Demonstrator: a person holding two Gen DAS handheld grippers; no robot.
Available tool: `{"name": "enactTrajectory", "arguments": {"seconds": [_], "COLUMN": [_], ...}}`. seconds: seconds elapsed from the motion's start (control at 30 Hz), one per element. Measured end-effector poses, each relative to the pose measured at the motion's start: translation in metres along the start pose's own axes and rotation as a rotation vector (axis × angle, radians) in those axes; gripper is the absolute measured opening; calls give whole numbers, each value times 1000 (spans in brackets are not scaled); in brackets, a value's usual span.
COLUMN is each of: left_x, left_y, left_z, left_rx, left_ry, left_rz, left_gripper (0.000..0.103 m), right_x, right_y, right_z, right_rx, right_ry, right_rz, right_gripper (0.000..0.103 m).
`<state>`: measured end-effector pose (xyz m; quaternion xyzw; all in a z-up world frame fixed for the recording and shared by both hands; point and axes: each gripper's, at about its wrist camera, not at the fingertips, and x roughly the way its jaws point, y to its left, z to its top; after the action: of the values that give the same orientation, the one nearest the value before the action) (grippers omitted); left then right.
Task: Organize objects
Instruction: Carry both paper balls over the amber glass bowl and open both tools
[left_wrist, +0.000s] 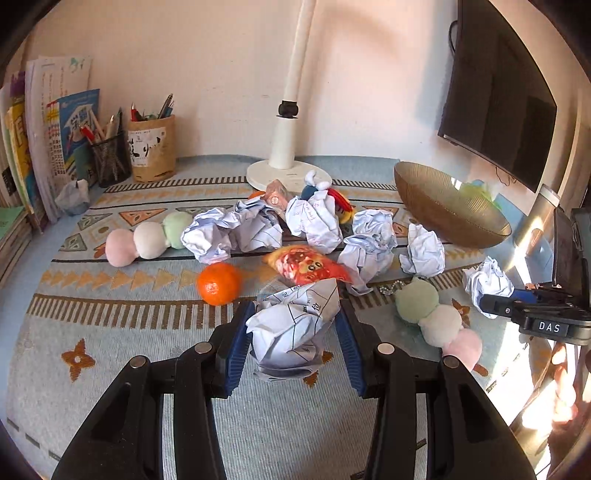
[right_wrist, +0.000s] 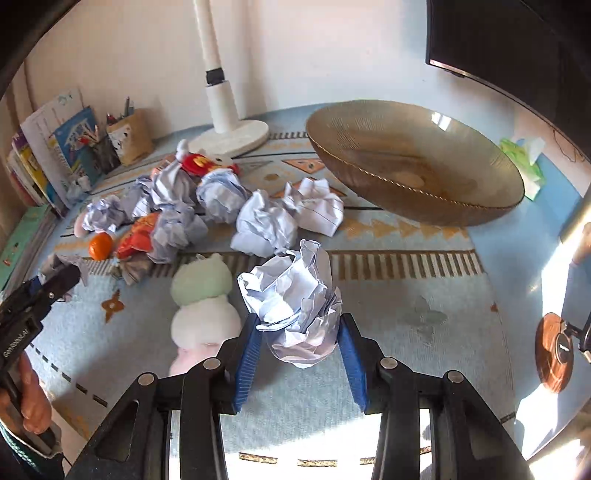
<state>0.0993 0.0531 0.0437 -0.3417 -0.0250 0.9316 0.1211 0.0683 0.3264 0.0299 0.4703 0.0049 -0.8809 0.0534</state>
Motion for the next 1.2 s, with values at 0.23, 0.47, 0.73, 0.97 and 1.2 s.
{"name": "enactTrajectory", "arguments": {"seconds": [0.23,0.47,0.73,0.97,1.2], "left_x": [-4,5,12,37,106], "left_y": [-28,-46,-87,-131,-170], "left_z": [1,15,67,150,168], "left_rx": [107,133,216,175,169], "left_ry": [-20,4,-35,-106,-41], "left_rz": [43,4,-91,-252,-278], "left_gripper": [42,42,42,43,51], "right_x": [16,7,-47,-82,-45], "right_y": [-18,-30,-39,-102,-121], "right_z": [-5,-2,29,86,105], "right_rx": [56,166,126,315,379], "right_ry": [64,17,-166,-311,-232], "right_rz": [79,223,172,-11,-12], "right_gripper": [56,68,50,51,66]}}
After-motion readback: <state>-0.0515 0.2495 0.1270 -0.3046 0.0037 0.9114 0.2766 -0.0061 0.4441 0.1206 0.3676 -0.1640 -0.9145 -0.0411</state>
